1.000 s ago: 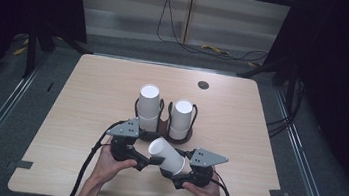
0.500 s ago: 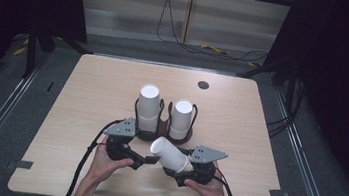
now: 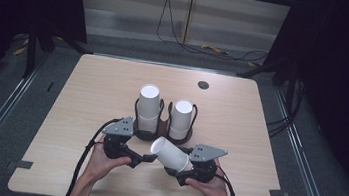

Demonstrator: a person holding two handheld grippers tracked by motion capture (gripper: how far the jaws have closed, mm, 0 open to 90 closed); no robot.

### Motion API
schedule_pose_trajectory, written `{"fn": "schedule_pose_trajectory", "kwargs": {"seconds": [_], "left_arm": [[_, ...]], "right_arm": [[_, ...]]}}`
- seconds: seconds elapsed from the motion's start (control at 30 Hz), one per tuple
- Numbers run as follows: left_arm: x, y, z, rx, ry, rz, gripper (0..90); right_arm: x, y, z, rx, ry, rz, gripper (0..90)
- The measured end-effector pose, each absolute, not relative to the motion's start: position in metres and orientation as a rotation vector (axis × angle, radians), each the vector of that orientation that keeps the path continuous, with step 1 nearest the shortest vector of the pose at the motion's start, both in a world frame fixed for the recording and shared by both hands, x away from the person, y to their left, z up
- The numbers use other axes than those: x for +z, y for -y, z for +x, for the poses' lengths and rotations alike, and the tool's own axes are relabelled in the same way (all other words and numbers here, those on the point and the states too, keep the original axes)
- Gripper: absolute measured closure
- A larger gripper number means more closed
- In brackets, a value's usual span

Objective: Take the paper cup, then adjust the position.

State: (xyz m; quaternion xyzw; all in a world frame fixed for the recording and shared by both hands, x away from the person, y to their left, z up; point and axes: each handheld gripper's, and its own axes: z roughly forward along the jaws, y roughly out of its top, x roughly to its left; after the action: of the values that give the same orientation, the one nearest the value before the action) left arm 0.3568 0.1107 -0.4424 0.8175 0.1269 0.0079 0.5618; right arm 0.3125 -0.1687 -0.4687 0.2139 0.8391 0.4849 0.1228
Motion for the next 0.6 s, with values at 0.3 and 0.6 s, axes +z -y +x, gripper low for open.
{"fn": "schedule_pose_trajectory", "kwargs": {"seconds": [0.3,0.6], "left_arm": [[-0.4407,-0.1150,0.3584,0.029,-0.292,1.954,19.7],[-0.4374,-0.1148,0.3590,0.041,-0.274,2.004,19.5]], "right_arm": [[-0.4638,0.1664,0.3156,1.372,-2.486,0.596,23.8],[-0.4611,0.1631,0.3190,1.303,-2.531,0.570,24.0]]}}
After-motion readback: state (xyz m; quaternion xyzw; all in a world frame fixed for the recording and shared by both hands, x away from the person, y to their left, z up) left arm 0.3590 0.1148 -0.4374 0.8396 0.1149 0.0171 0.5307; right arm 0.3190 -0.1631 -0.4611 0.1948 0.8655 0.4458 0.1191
